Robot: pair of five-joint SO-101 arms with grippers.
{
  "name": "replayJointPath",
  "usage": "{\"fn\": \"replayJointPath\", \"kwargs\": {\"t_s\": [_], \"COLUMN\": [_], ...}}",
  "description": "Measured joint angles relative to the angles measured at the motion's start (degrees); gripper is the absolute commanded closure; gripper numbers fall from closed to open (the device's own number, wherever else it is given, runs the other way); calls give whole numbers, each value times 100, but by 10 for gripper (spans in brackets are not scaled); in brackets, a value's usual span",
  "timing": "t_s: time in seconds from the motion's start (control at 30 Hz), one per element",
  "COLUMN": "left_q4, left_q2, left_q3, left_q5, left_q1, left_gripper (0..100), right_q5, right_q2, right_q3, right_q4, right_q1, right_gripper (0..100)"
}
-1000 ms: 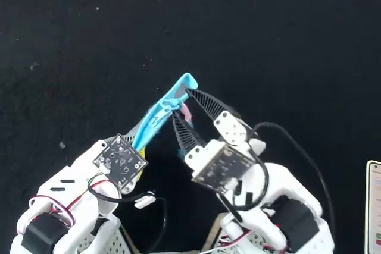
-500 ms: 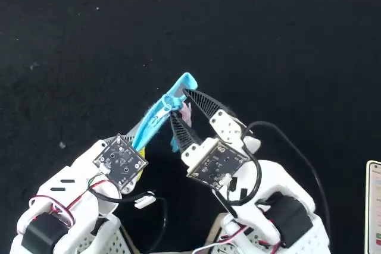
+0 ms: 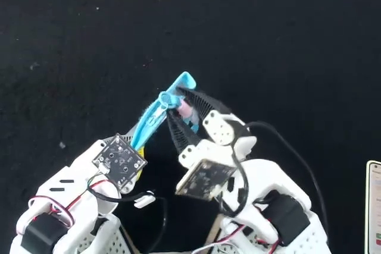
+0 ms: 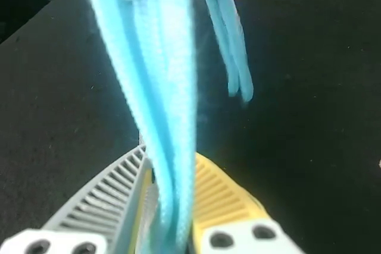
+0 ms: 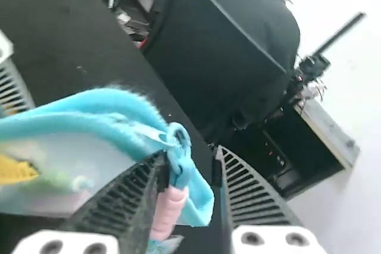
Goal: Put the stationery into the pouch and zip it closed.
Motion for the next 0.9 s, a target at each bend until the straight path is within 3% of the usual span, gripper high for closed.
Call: {"fn": "replayJointPath", "kwargs": {"t_s": [0.2, 0.4, 0.9], "left_q4": [0, 0, -44], "left_q2": [0, 0, 0], "left_q3": [0, 0, 0], "left_q5": [0, 0, 0], "left_q1": [0, 9, 18], "left_gripper": [970, 970, 970], "right_q5": [273, 642, 519], "right_q2": [79, -9, 9], "right_q3": [0, 0, 9], "right_q4": [220, 237, -88], "right_q1": [-123, -132, 501], "right_gripper": [871, 992, 988]}}
